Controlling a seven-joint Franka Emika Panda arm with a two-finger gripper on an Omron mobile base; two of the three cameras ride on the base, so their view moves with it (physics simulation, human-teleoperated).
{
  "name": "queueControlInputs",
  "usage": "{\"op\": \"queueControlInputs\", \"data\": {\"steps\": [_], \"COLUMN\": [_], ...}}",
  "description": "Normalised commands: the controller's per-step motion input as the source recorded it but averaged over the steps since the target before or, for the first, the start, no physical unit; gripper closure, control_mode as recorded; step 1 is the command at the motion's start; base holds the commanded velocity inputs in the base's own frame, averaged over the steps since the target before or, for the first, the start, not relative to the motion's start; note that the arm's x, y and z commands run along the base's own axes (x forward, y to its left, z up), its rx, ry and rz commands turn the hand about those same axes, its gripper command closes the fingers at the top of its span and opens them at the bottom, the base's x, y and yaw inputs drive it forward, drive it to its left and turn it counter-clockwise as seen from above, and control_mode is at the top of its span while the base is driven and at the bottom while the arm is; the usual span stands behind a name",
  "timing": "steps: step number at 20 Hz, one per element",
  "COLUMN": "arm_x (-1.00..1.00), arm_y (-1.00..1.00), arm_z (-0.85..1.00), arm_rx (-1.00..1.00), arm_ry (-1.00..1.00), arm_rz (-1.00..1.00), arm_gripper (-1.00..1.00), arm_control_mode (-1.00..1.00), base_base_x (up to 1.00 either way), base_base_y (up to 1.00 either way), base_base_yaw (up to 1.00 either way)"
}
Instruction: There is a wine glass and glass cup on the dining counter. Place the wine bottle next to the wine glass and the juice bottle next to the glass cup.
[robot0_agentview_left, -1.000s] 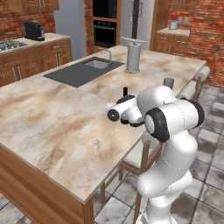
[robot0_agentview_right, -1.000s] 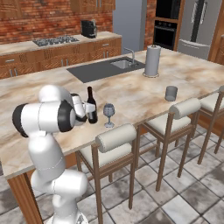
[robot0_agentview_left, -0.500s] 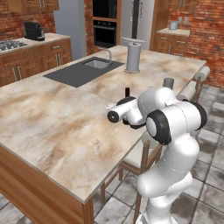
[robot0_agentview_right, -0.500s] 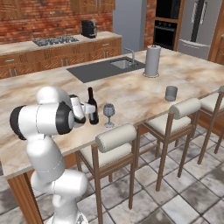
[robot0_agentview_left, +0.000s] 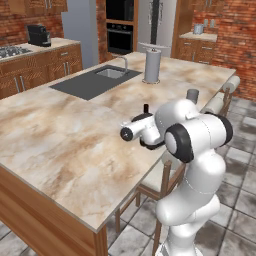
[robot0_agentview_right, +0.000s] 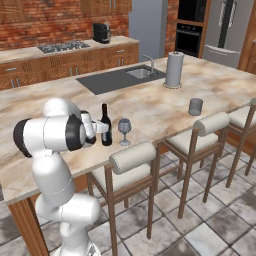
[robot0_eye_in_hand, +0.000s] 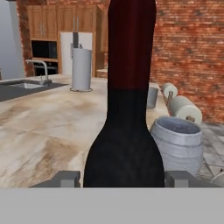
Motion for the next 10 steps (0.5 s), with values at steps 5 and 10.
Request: {"op": "queueControlInputs", "data": {"steps": [5, 10], "arm_x": [0.00, -0.02], "arm_y": [-0.03, -0.05], "arm_z": [-0.39, -0.41], "arm_rx": [0.06, 0.03], "arm_ry": [-0.10, -0.12], "arm_rz": [-0.02, -0.02], "arm_gripper": [1.00, 1.00], "arm_control_mode": [-1.00, -1.00], "base_base_x": [0.00, 0.00], "base_base_y": [0.00, 0.00], "base_base_yaw": [0.00, 0.00]}}
